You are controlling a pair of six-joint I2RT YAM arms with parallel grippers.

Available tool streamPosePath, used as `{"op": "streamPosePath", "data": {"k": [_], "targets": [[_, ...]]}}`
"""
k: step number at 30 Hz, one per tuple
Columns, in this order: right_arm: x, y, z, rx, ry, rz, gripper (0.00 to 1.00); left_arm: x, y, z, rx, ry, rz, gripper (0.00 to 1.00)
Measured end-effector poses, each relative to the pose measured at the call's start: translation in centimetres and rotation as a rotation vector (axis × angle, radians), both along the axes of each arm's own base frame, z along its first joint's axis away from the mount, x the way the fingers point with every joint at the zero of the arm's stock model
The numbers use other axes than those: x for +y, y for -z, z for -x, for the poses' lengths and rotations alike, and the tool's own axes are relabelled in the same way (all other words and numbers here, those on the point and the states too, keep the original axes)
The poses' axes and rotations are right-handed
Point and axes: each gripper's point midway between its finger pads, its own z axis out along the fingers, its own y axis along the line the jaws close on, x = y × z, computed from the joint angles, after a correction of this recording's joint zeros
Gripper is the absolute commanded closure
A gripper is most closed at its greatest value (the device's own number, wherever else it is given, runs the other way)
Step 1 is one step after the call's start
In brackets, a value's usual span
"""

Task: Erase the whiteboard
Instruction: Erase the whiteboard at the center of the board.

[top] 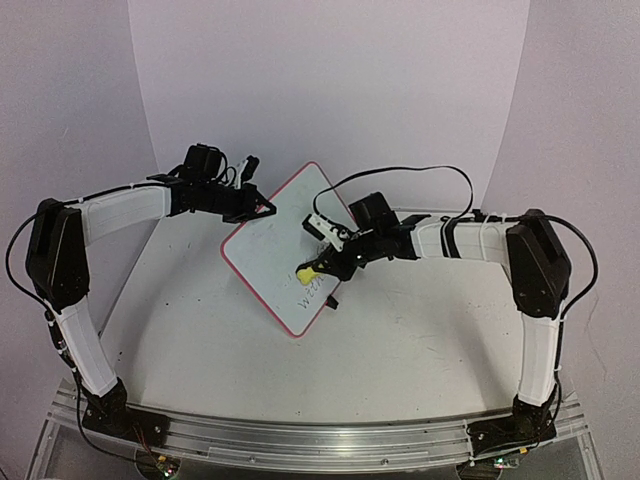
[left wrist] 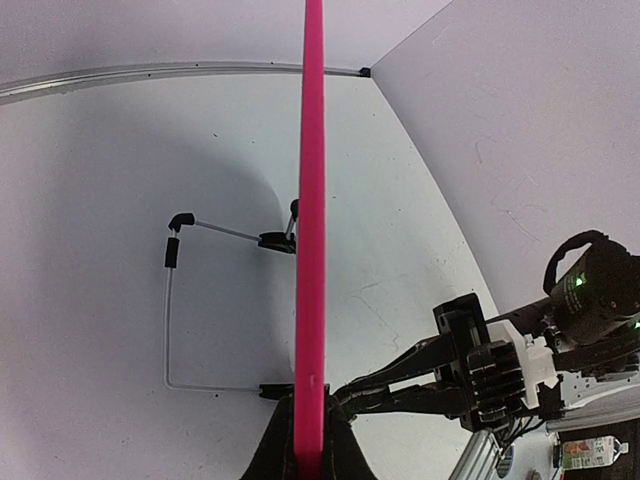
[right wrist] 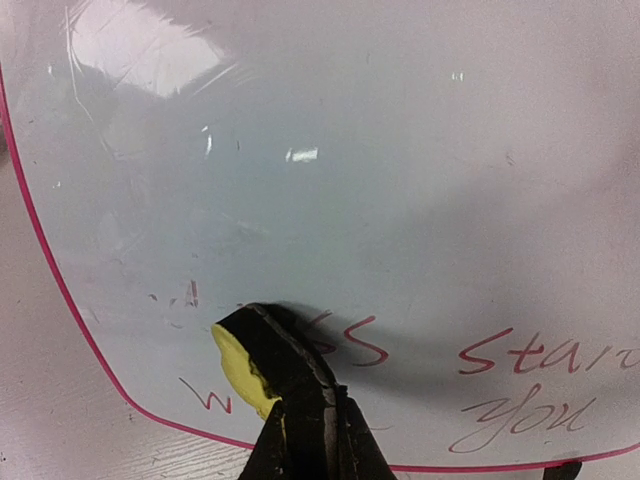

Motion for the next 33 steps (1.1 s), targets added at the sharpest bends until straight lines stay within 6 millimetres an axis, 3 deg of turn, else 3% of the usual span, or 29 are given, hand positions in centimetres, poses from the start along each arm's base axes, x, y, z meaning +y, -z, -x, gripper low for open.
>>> {"op": "streamPosePath", "data": {"k": [4,8,13,17,20,24,27,33], "targets": [[0.6,0.0,1.1,-0.025,-0.05,0.002,1.0,0.0,0.1,0.1,0.004,0.001,-0.001,1.0],[1.8,-0.3,3.8,-0.057,-0.128,0.012,1.0,0.0,0.1,0.2,0.008,0.002,-0.003,1.0],[5.5,-0.1,9.9,-0.047,-0.291,-0.006,1.0,-0.1,0.0,0.2,0.01,0.003,0.0,1.0],[7.4,0.4,13.3,-0.034,-0.374,-0.009,1.0,-0.1,0.0,0.3,0.009,0.003,0.0,1.0],[7.5,1.4,13.3,-0.034,-0.364,0.016,1.0,-0.1,-0.1,0.3,0.009,0.003,0.001,1.0],[6.6,2.7,11.4,-0.047,-0.3,0.06,1.0,-0.1,-0.1,0.3,0.009,0.003,0.001,1.0],[6.2,2.6,10.7,-0.03,-0.291,0.05,1.0,-0.2,-0.1,0.4,0.008,0.004,0.001,1.0],[6.1,1.8,11.6,0.032,-0.359,-0.013,1.0,-0.2,-0.2,0.4,0.007,0.004,0.001,1.0]]}}
